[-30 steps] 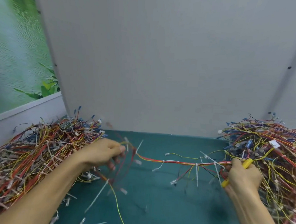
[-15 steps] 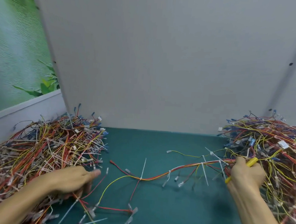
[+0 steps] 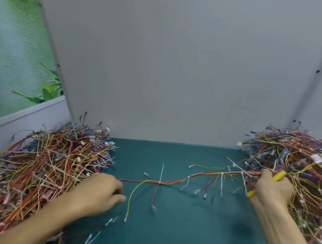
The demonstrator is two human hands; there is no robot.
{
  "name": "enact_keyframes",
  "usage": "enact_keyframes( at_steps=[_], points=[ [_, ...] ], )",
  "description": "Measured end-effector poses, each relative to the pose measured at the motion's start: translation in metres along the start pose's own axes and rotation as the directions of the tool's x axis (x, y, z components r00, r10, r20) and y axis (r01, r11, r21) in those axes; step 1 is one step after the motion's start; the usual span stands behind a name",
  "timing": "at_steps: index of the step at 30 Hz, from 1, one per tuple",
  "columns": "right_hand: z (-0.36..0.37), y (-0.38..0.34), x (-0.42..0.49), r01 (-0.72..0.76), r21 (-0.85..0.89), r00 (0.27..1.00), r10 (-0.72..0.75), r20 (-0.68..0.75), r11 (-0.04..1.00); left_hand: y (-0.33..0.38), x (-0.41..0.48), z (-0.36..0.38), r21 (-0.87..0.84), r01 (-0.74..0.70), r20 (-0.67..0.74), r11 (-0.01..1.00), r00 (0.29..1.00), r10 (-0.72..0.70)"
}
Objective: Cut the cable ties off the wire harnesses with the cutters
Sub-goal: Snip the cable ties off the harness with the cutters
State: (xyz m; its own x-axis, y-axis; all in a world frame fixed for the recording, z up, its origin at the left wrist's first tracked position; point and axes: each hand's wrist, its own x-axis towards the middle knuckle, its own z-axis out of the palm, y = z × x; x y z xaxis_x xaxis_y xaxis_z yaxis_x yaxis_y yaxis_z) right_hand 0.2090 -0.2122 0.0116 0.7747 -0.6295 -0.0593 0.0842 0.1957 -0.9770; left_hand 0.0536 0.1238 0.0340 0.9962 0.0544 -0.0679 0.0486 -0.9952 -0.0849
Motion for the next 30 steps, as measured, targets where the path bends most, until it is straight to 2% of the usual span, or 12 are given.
enact_keyframes(
  at_steps=[2,4,6,8,12,15,17,19,21,25,28,30],
  points=[
    [0.002,-0.001,-0.004,-0.025,0.035,0.999,0.024,0.030,0.999,0.025,0.017,0.013,-0.041,0.127,-0.092,0.991,0.987,-0.130],
    [0.002,-0.004,-0.006,-0.058,0.094,0.996,0.052,0.067,0.994,0.037,0.033,0.026,-0.066,0.282,-0.009,0.957,0.959,-0.283],
    [0.001,-0.011,-0.009,-0.076,0.134,0.992,0.062,0.105,0.988,0.037,0.044,0.034,-0.067,0.336,0.080,0.940,0.940,-0.330],
    [0.001,-0.020,-0.011,-0.096,0.177,0.985,0.068,0.158,0.980,0.030,0.052,0.033,-0.106,0.341,0.068,0.934,0.940,-0.335],
    [0.007,-0.043,-0.017,-0.176,0.292,0.938,0.069,0.340,0.940,0.015,0.073,-0.009,-0.283,0.183,-0.223,0.942,0.942,-0.250],
    [0.007,-0.055,-0.019,-0.275,0.391,0.865,0.048,0.500,0.879,0.009,0.082,-0.052,-0.517,-0.019,-0.482,0.856,0.833,-0.273],
    [0.002,-0.054,-0.018,-0.364,0.421,0.805,0.054,0.590,0.831,0.004,0.082,-0.063,-0.580,-0.104,-0.556,0.808,0.776,-0.299],
    [-0.004,-0.043,-0.019,-0.394,0.302,0.769,0.131,0.626,0.868,0.000,0.083,-0.054,-0.593,-0.080,-0.497,0.801,0.819,-0.287],
    [-0.010,-0.022,-0.022,-0.343,0.025,0.756,0.260,0.600,0.939,-0.003,0.084,-0.031,-0.553,0.023,-0.322,0.833,0.916,-0.239],
    [-0.020,0.016,-0.031,-0.229,-0.354,0.710,0.404,0.577,0.907,0.000,0.076,0.012,-0.352,0.134,-0.079,0.926,0.982,-0.171],
    [-0.024,0.029,-0.033,-0.109,-0.471,0.724,0.395,0.566,0.875,0.007,0.067,0.025,-0.110,0.222,-0.073,0.969,0.970,-0.231],
    [-0.023,0.032,-0.031,0.041,-0.558,0.750,0.344,0.565,0.829,0.020,0.056,0.023,0.041,0.283,-0.150,0.958,0.950,-0.274]
  ],
)
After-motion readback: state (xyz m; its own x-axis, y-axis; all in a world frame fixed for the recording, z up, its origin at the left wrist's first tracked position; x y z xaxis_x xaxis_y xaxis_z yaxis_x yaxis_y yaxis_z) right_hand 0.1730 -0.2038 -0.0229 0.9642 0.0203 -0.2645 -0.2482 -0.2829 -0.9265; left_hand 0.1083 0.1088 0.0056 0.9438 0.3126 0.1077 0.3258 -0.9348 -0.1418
